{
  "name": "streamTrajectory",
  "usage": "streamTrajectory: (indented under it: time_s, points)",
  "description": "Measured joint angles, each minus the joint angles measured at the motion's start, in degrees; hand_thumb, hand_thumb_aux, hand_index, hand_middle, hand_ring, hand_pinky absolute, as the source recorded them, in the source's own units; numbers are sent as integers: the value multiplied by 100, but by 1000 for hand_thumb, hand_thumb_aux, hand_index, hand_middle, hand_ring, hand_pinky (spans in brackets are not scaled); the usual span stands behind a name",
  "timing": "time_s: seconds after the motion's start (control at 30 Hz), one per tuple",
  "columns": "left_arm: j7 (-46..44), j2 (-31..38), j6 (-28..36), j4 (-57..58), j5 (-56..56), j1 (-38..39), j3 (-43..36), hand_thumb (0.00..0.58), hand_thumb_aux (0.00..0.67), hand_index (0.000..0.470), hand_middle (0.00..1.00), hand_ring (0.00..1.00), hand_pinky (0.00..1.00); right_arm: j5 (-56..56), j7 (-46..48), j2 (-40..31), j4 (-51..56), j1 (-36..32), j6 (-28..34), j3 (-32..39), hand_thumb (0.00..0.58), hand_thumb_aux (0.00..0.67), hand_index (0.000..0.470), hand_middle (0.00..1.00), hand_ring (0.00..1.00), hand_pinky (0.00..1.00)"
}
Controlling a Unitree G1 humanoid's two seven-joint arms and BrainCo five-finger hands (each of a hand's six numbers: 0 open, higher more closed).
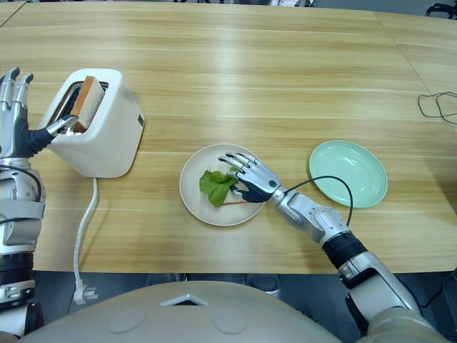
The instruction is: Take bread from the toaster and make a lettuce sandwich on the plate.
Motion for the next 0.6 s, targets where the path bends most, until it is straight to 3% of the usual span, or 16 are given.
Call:
streamTrajectory:
  time_s: [0.07, 0.1, 0.17, 0.2, 0.23, 0.47, 0.6]
  points:
    - [-48, 69, 33, 129, 20, -4, -112, 0, 0, 0, 0, 0, 0, -3, -2, 1, 44, -5, 71, -1, 438, 339, 233, 0, 0, 0]
    - [-80, 113, 65, 204, 28, -5, -190, 0, 0, 0, 0, 0, 0, -2, -4, -1, 88, -6, 101, -7, 385, 281, 193, 0, 0, 0]
    - [-123, 140, 93, 285, 29, -10, -275, 0, 0, 0, 0, 0, 0, -1, -3, -20, 135, -6, 160, -19, 201, 129, 88, 0, 0, 0]
    - [-144, 170, 104, 354, 29, -21, -320, 0, 0, 0, 0, 0, 0, 2, -3, -39, 137, -6, 174, -31, 201, 129, 88, 0, 0, 0]
    - [-175, 190, 137, 390, 27, -24, -350, 0, 0, 0, 0, 0, 0, 6, -2, -78, 137, 1, 187, -55, 0, 0, 0, 0, 0, 0]
    - [-294, 309, 238, 545, 26, -219, -652, 5, 3, 2, 0, 0, 0, 50, -2, -289, 79, 96, 366, -311, 0, 0, 0, 0, 0, 0]
    - [-324, 403, 279, 593, 6, -268, -700, 66, 39, 27, 0, 0, 0, 50, -2, -481, -31, 114, 487, -508, 0, 0, 0, 0, 0, 0]
